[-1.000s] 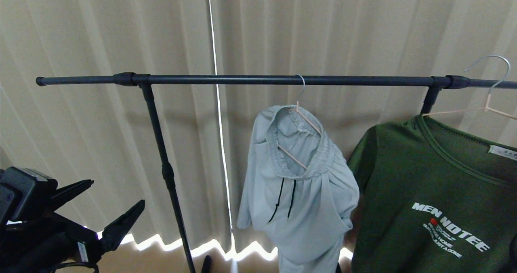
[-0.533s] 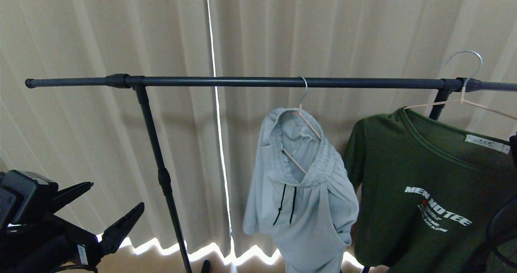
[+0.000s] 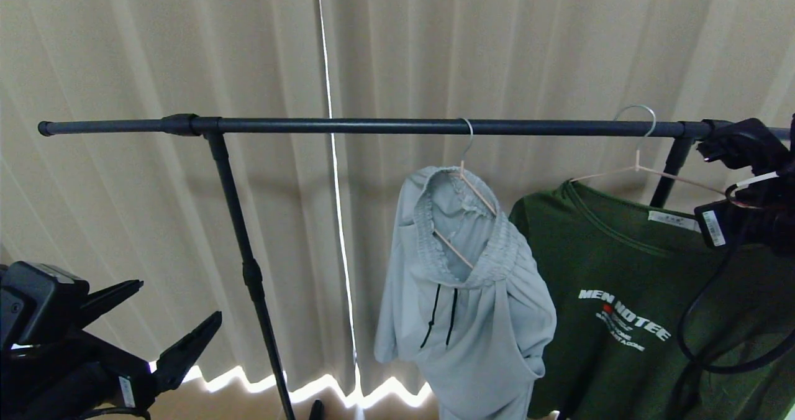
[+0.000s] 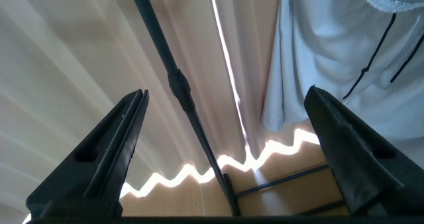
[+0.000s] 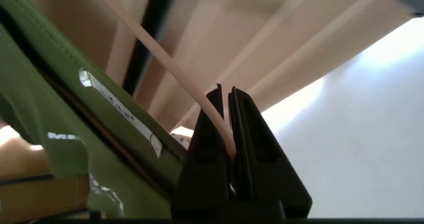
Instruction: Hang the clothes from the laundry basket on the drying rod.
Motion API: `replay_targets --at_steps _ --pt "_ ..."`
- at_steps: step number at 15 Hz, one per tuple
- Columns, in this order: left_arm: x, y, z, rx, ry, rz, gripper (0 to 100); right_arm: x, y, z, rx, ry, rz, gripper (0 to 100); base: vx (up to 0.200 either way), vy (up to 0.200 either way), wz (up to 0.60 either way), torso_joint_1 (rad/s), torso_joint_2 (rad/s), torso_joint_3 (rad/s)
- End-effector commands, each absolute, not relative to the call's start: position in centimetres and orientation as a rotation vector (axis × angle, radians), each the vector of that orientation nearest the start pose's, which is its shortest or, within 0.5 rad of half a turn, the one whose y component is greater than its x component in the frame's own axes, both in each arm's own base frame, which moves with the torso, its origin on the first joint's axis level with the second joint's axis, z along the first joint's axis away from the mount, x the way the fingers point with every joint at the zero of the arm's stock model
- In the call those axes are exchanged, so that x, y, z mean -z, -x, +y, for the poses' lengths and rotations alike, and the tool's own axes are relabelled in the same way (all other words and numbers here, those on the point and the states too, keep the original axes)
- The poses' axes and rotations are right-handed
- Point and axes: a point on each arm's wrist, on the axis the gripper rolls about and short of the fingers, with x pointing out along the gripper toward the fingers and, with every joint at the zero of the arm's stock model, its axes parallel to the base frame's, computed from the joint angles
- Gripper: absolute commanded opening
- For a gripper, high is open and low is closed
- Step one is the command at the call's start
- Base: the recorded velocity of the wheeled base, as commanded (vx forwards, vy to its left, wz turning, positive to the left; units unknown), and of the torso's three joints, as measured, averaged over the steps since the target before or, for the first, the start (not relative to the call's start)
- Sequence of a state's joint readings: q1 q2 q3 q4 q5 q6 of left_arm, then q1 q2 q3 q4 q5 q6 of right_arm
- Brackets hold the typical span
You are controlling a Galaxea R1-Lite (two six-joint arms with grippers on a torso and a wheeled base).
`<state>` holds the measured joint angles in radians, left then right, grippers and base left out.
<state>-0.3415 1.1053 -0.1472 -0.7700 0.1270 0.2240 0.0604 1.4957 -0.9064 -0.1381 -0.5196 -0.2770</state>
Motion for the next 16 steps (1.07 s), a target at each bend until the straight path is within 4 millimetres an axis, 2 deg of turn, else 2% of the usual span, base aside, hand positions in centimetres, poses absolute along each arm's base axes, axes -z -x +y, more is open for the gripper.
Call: replay_targets --at_steps 1,6,7,10,12,14,16 --pt "-15.0 -12.2 -4.0 0.232 -0.266 0.158 100 -21.0 -26.3 1.1 0.367 0.404 0.533 0 0.000 0.000 0.00 0.000 0.00 0.000" --pt "-15.1 -12.1 -4.0 0.232 -0.266 0.152 100 -20.7 -25.7 2.4 0.314 0.418 0.530 0 0.000 0.000 0.00 0.000 0.00 0.000" --pt "-15.1 -12.1 -4.0 0.232 -0.266 0.152 100 -20.6 -25.5 2.6 0.305 0.421 0.531 100 0.000 0.000 0.00 0.000 0.00 0.000" --pt "-15.0 -12.1 -4.0 0.232 -0.267 0.155 100 -20.4 -24.1 2.6 0.290 0.396 0.497 100 0.000 0.000 0.00 0.000 0.00 0.000" --pt "-15.0 -12.2 -4.0 0.232 -0.266 0.156 100 -19.9 -23.4 2.8 0.217 0.360 0.429 100 0.000 0.000 0.00 0.000 0.00 0.000" --pt "-14.9 -12.2 -4.0 0.233 -0.270 0.161 100 -19.1 -22.4 3.0 0.063 0.311 0.327 100 0.000 0.000 0.00 0.000 0.00 0.000" --pt "-14.8 -12.1 -4.0 0.230 -0.272 0.164 100 -18.5 -22.1 3.0 0.012 0.286 0.272 100 0.000 0.000 0.00 0.000 0.00 0.000"
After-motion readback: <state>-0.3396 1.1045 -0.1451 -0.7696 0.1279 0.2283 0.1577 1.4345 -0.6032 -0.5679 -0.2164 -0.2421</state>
